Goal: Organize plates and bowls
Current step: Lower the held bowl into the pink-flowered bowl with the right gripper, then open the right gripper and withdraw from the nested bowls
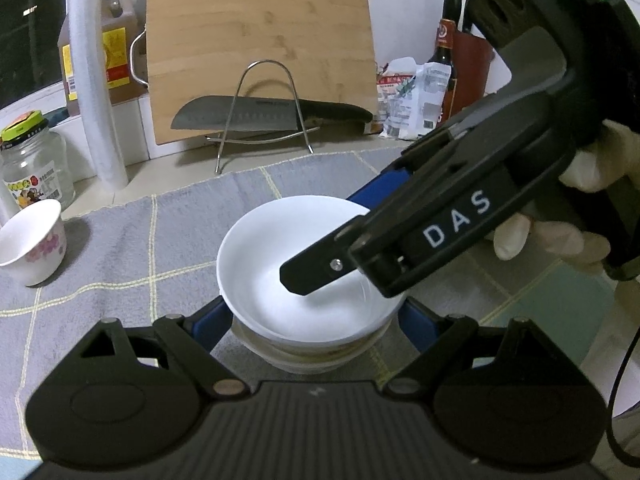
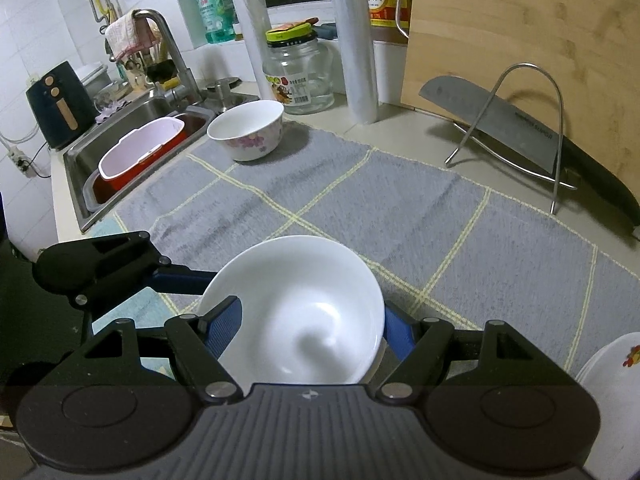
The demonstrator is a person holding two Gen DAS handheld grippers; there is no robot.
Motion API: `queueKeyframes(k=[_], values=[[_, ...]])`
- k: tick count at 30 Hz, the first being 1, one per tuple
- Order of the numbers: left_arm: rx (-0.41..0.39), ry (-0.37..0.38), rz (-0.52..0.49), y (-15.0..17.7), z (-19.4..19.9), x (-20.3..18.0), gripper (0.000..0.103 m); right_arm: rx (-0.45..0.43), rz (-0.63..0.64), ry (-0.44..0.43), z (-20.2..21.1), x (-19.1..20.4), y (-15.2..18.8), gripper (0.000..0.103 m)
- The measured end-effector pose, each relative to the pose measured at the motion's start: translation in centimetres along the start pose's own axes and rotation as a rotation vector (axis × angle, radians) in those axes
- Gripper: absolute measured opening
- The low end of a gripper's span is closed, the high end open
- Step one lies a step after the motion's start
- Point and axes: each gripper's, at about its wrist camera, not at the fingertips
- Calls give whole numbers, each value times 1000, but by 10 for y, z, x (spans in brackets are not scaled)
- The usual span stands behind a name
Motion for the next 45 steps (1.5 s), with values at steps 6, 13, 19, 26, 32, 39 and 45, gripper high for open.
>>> queueKeyframes(k=[6, 13, 19, 26, 32, 39, 45], values=[[10, -7, -12, 2, -2, 0, 89, 7, -3, -4, -3, 0, 0, 80], [9, -23, -37, 3, -2, -3, 90, 15, 0, -2, -5, -1, 1, 80], [8, -35, -51, 5, -3, -3, 96, 7, -2, -8, -3, -2, 0, 83], [-25, -43, -54, 3, 7, -2, 96, -31, 1, -8, 5, -1, -1, 90], [-40, -44, -38, 3, 12, 1, 100, -58, 7, -53, 10, 4, 0, 90], [-48, -54, -23, 6, 15, 2, 100, -38, 10, -58, 0, 4, -2, 90], [-50, -67, -18, 8, 17, 2, 101, -34, 16, -58, -3, 6, -5, 90]])
Point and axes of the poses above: each gripper's, at about its wrist camera, not at the fingertips, and z roughly against the way its jaws point, x to its left, y to its underside, and after that the axes turned 1 degree about -z, right-handed
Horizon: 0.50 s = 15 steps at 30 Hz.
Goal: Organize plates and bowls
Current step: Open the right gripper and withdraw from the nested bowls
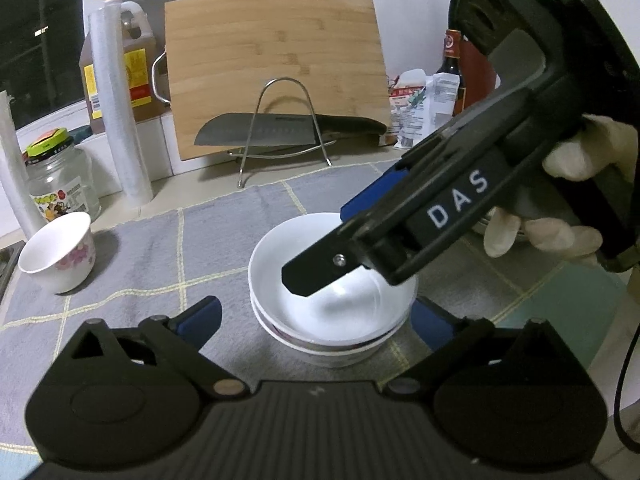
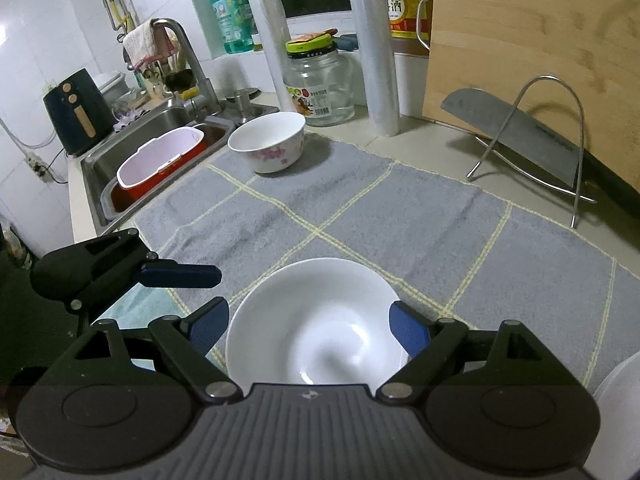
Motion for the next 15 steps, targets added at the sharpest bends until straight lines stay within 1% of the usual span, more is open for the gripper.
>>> queueKeyframes(k=[6, 9, 10, 12, 15], values=[[-6, -9, 9, 1, 1, -1, 101, 14, -8, -2, -8, -2, -4, 90], [-10, -18, 16, 1, 3, 0, 101, 3, -1, -2, -5, 0, -5, 91], [-12, -24, 20, 1, 3, 0, 101, -4, 4, -6, -3, 1, -6, 92], [-14, -37, 25, 2, 5, 1, 101, -20, 11, -4, 2, 2, -7, 99], [-13, -66, 46, 3, 8, 4, 101, -45, 26, 1, 8, 3, -7, 103]])
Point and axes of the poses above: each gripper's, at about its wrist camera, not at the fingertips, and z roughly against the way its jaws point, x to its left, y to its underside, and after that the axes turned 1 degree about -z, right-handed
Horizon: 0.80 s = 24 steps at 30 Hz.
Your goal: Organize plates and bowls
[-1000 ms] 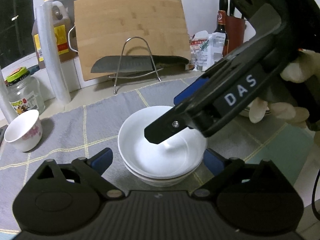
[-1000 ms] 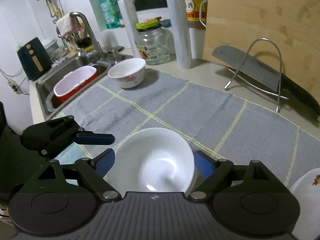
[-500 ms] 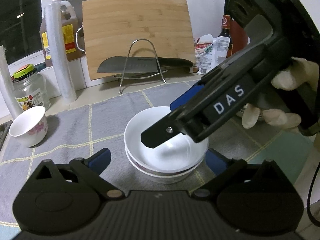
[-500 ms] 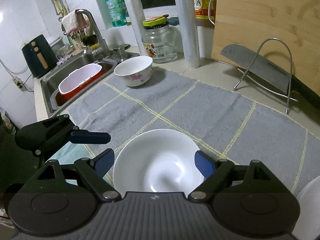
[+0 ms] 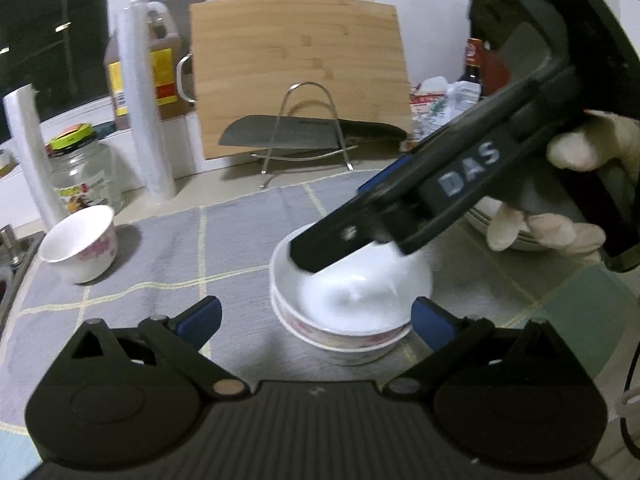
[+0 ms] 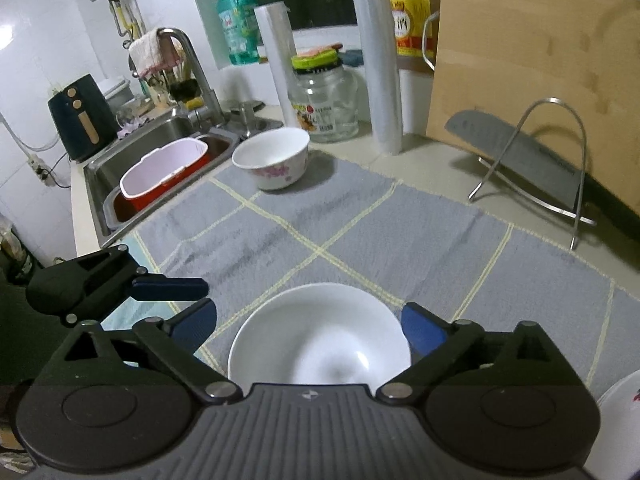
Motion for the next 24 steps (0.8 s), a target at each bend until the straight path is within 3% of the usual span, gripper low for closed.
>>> queueKeyframes(k=[6, 10, 17, 24], values=[[20, -81, 39, 2, 10, 12, 101, -29, 27, 21, 2, -1, -3, 103], [10, -92, 38, 5, 14, 37, 102, -48, 4, 96, 0, 8, -6, 103], [-18, -36, 10, 13, 13, 107, 102, -76, -55, 244, -20, 45, -18, 103], [-24, 19, -20, 20, 11, 173, 102, -90, -102, 324, -50, 86, -37, 103]])
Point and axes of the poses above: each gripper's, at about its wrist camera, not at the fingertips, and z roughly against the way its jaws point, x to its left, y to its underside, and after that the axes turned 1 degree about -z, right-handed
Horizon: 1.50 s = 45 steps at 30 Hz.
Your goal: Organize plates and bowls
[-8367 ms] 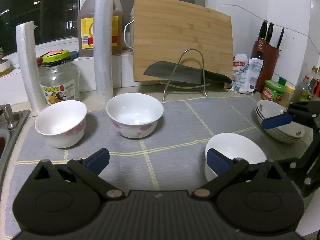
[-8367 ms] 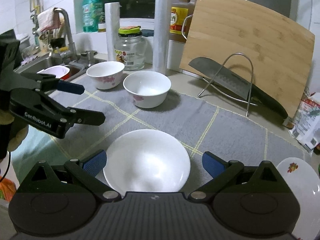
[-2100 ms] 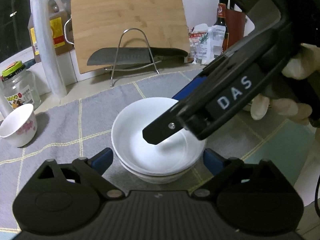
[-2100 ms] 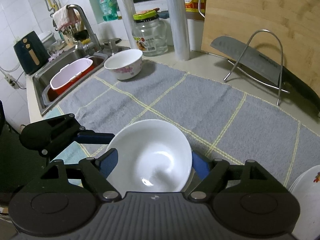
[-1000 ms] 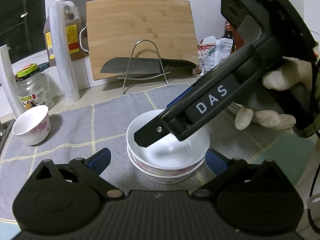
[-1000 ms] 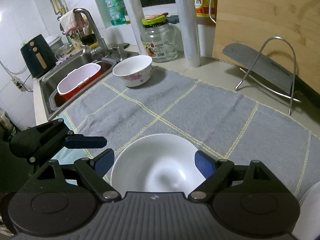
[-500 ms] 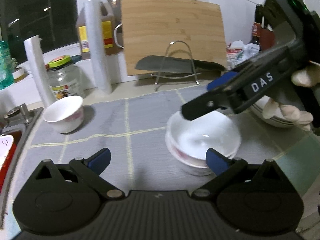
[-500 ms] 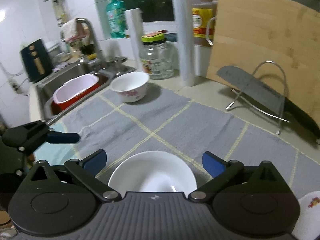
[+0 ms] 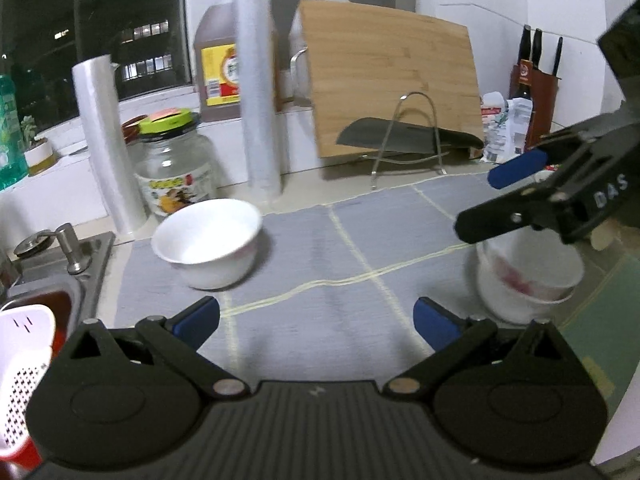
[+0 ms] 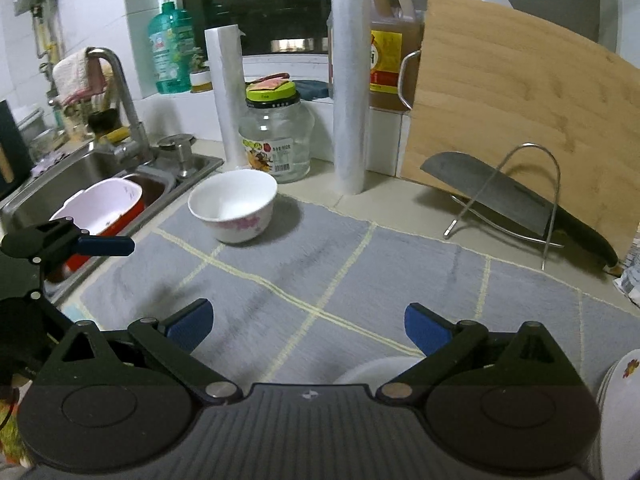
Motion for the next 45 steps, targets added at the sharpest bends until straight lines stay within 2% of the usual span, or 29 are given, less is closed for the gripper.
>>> queueKeyframes(k=[4, 7, 15, 19, 24, 33, 45], values=[[13, 10, 18, 2, -3, 29, 102, 8, 2, 23, -10, 23, -7, 103], [25, -13, 14, 1, -5, 42, 102, 11, 10, 31, -16, 36, -10, 103], [24, -41, 81, -16, -14, 80, 103, 20, 37, 13, -39, 66, -15, 103], [17, -51, 82, -26, -25, 90, 102, 27, 72, 13, -58, 83, -15, 103], [33, -29, 85, -35, -45, 94, 102, 10, 110, 37, -86, 98, -17, 103], [71, -6, 43, -50, -80, 101, 102, -37, 80, 57, -127, 99, -30, 103], [112, 26, 86, -58, -120, 115, 100, -59, 61, 33, -161, 93, -43, 103]])
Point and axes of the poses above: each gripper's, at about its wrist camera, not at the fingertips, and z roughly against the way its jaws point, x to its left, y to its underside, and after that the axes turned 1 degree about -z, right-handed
